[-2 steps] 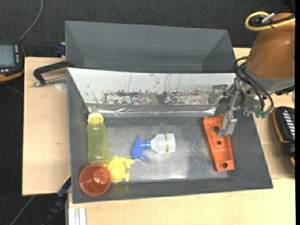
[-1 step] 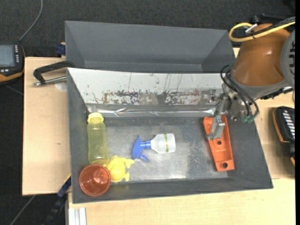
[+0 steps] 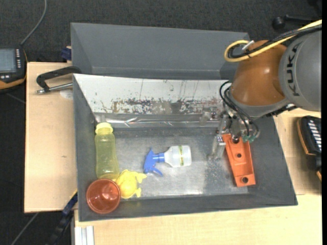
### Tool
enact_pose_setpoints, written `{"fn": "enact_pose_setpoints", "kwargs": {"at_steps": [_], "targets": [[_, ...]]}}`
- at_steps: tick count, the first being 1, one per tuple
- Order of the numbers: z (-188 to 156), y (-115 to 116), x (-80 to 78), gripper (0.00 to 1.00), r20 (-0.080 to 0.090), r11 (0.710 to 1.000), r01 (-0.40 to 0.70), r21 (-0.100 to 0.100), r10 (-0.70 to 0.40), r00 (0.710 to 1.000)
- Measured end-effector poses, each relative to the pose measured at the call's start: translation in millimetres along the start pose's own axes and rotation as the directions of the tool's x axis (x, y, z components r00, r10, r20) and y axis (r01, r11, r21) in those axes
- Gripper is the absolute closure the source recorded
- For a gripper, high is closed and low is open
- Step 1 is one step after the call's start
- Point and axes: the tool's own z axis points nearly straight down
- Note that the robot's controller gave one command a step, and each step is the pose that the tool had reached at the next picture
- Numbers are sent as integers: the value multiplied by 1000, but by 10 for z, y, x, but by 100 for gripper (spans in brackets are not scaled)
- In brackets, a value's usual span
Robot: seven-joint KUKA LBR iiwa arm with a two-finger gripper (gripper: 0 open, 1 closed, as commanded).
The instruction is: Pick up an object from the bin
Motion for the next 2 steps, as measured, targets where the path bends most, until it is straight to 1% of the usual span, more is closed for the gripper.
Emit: {"fn": "enact_pose_setpoints", "kwargs": {"at_steps": [1, 2], "targets": [[153, 137, -98, 0, 3, 995, 102, -1, -102, 995], [550, 514, -37, 0, 6, 957, 291, 2, -291, 957]]}}
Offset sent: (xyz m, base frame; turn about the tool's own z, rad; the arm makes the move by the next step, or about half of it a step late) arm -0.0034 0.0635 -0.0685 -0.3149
